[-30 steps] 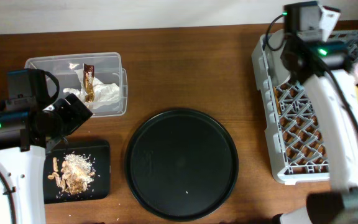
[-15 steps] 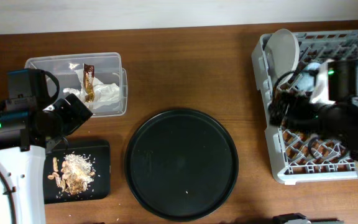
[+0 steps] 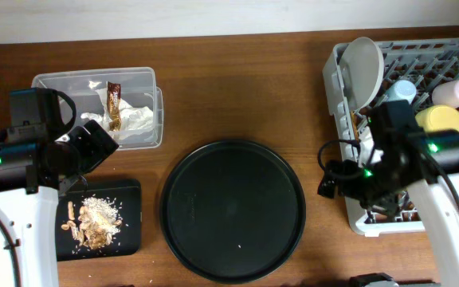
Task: Sort waste into correct bins and load items into the dishwasher rack
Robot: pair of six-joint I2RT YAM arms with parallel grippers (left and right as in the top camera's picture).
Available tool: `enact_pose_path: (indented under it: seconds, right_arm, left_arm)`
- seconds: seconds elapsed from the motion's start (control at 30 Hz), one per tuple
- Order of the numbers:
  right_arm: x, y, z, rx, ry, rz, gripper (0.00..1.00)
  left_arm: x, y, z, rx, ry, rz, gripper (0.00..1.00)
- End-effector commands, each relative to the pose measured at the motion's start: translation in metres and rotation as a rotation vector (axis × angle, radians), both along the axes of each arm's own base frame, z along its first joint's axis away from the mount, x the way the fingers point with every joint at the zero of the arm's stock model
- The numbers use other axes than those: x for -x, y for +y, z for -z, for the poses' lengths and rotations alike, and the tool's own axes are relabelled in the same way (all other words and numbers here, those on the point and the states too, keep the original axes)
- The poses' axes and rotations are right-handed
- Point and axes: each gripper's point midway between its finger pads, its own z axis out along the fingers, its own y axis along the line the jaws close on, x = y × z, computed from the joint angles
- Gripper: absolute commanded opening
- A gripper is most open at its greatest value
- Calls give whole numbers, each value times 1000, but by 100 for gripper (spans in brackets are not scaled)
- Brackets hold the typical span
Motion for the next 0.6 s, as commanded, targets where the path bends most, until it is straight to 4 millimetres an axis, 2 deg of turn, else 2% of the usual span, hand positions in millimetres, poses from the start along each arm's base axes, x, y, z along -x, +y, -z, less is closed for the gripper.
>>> enact_pose_path:
  seconds: [0.0, 0.3, 0.43, 0.57]
  right_arm:
    - [24, 1, -28, -25, -146, -6, 97]
    - [88, -5, -75, -60, -527, -7, 99]
    - [105, -6, -83, -71, -623, -7, 99]
    - [112, -7, -85, -78, -655, -6, 99]
  left_arm:
    - [0, 2, -1, -6, -2, 5, 99]
    - [0, 2, -1, -6, -2, 5, 99]
    - [0, 2, -1, -6, -2, 5, 99]
    - [0, 2, -1, -6, -2, 5, 99]
